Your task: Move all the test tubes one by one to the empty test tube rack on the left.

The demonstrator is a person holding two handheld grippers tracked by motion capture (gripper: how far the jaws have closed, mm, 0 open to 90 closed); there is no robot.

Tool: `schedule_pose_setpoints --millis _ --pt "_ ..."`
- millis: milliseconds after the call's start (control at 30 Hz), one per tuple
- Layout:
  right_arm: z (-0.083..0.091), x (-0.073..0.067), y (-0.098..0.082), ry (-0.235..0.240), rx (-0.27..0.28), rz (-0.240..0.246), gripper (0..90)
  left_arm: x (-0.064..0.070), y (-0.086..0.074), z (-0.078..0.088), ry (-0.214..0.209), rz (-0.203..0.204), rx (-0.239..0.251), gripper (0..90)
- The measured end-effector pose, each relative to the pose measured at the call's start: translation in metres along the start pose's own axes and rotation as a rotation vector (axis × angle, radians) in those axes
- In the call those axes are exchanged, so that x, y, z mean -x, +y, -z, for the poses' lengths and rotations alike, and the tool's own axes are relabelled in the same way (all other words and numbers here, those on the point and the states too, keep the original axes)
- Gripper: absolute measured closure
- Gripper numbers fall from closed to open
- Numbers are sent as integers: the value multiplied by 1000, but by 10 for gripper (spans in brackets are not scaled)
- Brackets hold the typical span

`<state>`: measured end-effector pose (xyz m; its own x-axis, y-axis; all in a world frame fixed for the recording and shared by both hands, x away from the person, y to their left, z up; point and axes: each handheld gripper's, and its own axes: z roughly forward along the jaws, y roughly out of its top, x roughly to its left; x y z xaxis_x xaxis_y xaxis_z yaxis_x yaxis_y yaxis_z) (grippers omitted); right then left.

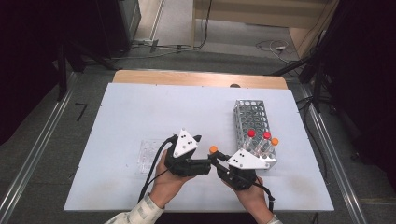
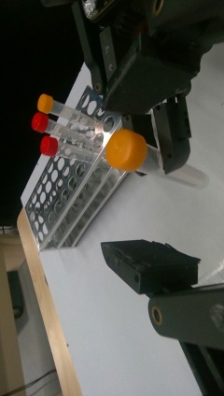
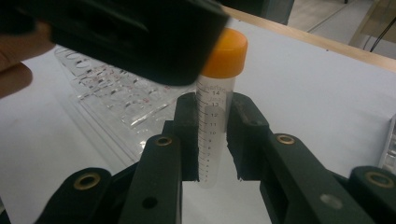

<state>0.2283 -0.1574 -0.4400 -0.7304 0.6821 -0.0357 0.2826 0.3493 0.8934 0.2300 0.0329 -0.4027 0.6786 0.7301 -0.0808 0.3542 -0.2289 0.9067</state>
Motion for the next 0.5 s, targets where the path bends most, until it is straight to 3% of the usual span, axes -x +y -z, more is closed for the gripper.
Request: schedule_pose_setpoints --millis 233,500 --pt "0 -3 0 12 -4 5 718 5 -3 -6 -28 -35 -10 559" --pt "0 -4 1 16 -3 4 718 6 -4 -7 -35 -44 -2 675"
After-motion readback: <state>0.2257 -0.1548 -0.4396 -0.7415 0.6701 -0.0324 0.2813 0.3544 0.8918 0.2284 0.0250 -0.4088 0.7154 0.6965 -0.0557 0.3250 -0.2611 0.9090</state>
